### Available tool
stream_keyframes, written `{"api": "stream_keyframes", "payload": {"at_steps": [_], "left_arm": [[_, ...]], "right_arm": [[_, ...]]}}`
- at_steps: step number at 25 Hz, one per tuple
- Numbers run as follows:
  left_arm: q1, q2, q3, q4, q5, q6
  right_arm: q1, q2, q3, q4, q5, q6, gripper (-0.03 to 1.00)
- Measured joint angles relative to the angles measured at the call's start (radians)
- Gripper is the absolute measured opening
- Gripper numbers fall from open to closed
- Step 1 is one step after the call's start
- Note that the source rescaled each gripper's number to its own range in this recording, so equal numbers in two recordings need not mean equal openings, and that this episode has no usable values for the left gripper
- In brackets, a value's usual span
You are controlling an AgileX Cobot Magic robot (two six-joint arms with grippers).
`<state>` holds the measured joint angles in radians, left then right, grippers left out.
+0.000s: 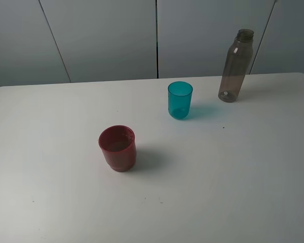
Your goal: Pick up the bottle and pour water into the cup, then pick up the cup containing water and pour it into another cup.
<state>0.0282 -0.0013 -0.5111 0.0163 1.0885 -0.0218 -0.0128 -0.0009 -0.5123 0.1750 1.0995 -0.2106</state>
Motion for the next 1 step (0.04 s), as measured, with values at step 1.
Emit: {"api": "stream_keyframes", "payload": {"at_steps": [1], "left_arm": [[0.0,0.0,0.0,0.0,0.0,0.0]], "right_arm": [[0.0,0.0,0.0,0.0,0.0,0.0,0.99]]}}
